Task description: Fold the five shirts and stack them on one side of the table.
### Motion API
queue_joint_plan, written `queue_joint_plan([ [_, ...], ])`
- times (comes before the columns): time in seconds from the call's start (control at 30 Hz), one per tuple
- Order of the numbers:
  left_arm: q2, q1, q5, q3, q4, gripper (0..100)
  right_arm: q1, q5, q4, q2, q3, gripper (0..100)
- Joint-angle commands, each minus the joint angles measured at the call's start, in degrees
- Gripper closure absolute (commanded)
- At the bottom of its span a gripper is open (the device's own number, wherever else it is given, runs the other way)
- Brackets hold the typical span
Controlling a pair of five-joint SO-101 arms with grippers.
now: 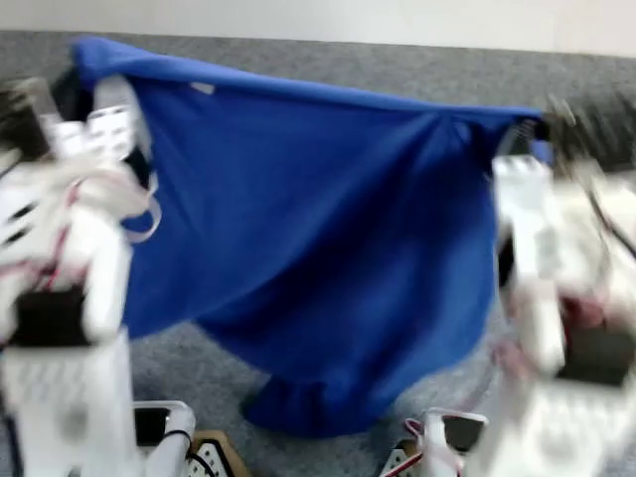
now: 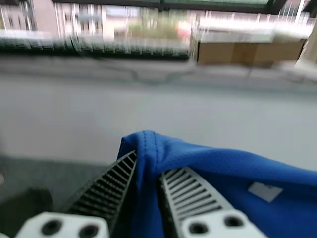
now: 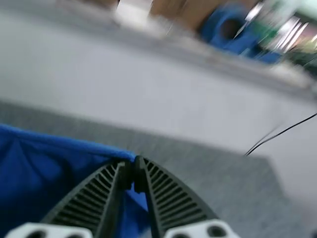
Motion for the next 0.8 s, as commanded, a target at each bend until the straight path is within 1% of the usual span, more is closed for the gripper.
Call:
queue_joint_plan([
  [0.0, 4.70, 0.04, 0.09, 9.80, -15.56, 99, -0.84, -0.62, -11.65, 7.34, 6.73, 99.2],
  [0.07, 10.33, -0.31, 0.09, 10.33, -20.57, 99, -1.45, -0.62, -19.65, 11.03, 9.80, 99.2],
  [0.17, 20.35, -0.40, 0.09, 6.73, -25.05, 99, -1.45, -0.62, -30.11, 16.92, 12.00, 99.2],
  [0.33, 38.55, -0.92, 0.09, -7.43, -26.20, 99, -1.19, -0.62, -45.41, 26.42, 12.00, 99.2],
  [0.4, 44.97, -1.54, 0.09, -13.67, -25.23, 97, -1.19, -0.62, -49.27, 28.88, 12.00, 99.1],
  [0.43, 47.60, -1.63, 0.09, -16.84, -23.30, 93, -1.19, -0.35, -49.45, 29.49, 12.09, 98.4],
  [0.47, 50.42, -1.89, 0.26, -20.00, -20.48, 87, -1.19, -0.26, -48.48, 29.67, 12.09, 95.4],
  [0.53, 54.46, -2.68, 0.70, -26.07, -13.10, 74, -1.19, -0.53, -45.41, 29.67, 12.00, 84.6],
  [0.6, 57.10, -3.47, 2.73, -31.52, -6.42, 64, -1.27, -0.35, -43.56, 29.67, 12.00, 75.0],
  [0.63, 58.15, -4.26, 4.40, -33.89, -4.13, 61, -1.27, -0.26, -43.21, 29.67, 12.00, 73.2],
  [0.67, 59.03, -4.88, 5.54, -36.18, -2.64, 60, -1.19, -0.26, -42.59, 29.58, 12.00, 73.5],
  [0.77, 59.91, -6.81, 6.07, -41.10, 1.14, 63, -1.01, -0.26, -37.67, 28.18, 9.98, 76.4],
])
